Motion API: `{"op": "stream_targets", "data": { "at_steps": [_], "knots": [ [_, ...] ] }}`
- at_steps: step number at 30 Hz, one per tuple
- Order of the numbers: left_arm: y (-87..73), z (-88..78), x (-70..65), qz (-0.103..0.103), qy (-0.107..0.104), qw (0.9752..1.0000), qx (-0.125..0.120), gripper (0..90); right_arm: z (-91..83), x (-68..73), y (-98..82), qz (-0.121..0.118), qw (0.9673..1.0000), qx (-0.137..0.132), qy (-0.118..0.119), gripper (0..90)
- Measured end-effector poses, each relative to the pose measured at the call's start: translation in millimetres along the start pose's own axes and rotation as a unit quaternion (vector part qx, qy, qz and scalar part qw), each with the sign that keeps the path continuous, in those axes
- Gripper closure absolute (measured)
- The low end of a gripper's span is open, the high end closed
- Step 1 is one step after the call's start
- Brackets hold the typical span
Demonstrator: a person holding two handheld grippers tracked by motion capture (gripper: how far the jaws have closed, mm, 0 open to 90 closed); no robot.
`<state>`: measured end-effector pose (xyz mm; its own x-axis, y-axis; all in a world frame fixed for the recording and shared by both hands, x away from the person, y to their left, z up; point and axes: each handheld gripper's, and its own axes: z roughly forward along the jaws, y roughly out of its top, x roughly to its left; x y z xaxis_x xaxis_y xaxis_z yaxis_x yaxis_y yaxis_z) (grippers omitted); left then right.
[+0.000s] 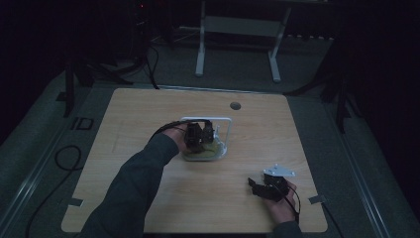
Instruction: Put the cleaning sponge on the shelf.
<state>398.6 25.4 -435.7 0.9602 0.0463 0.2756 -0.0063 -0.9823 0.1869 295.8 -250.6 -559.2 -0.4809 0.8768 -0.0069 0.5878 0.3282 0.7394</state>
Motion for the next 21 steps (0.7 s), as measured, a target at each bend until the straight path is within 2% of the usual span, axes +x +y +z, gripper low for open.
{"op": "stream_targets", "data": {
  "at_steps": [21],
  "knots": [
    [7.7, 16.2, 3.9, 0.011, 0.008, 0.9998, 0.016, 71.4, 0.0, 0.0, 0.0, 0.000, 1.0000, 0.000, 0.000, 29.0]
  ]
}}
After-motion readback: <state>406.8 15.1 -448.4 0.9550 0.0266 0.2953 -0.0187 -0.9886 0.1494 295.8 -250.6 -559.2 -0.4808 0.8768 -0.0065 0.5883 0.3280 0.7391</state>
